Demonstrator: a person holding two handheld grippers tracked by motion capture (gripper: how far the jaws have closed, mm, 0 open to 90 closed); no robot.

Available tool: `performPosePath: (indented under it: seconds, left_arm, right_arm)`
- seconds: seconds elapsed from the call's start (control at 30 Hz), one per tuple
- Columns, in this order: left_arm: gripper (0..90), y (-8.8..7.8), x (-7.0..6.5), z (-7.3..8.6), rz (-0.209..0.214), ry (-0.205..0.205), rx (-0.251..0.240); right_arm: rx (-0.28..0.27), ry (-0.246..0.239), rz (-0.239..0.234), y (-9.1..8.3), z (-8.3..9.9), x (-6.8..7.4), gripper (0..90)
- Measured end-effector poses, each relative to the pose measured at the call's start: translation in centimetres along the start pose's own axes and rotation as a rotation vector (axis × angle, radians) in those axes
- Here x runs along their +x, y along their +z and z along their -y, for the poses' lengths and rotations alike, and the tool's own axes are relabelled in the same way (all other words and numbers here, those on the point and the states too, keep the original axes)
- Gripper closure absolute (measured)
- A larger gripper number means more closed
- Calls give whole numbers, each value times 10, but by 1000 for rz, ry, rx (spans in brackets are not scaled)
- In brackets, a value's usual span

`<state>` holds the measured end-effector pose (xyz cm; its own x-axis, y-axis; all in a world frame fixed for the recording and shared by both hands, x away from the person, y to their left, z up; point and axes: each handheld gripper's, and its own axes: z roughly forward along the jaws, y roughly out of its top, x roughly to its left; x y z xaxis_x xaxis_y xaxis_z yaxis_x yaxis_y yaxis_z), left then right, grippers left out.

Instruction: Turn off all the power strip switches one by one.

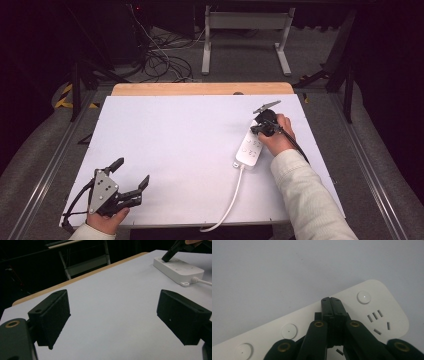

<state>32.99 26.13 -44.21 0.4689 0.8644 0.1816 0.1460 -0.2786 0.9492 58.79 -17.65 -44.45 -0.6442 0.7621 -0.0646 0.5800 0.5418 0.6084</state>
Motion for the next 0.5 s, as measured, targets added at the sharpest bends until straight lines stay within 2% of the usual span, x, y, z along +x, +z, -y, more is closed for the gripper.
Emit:
performPosePath:
  seconds: [0.07, 0.13, 0.2, 0.5]
  left_arm:
    - [121, 0, 1, 0, -2, 3, -1]
    - [121, 0, 1, 0, 1, 1, 2]
    - [121, 1, 1, 0, -1, -7, 3]
    - [121, 1, 1, 0, 0, 0, 6]
  right_arm:
    - [0, -2, -10, -1, 0, -1, 900]
    - [-51, -8, -9, -8, -2, -1, 900]
    - [-103, 33, -41, -14, -4, -3, 900]
    - [-121, 55, -29, -21, -5, -13, 900]
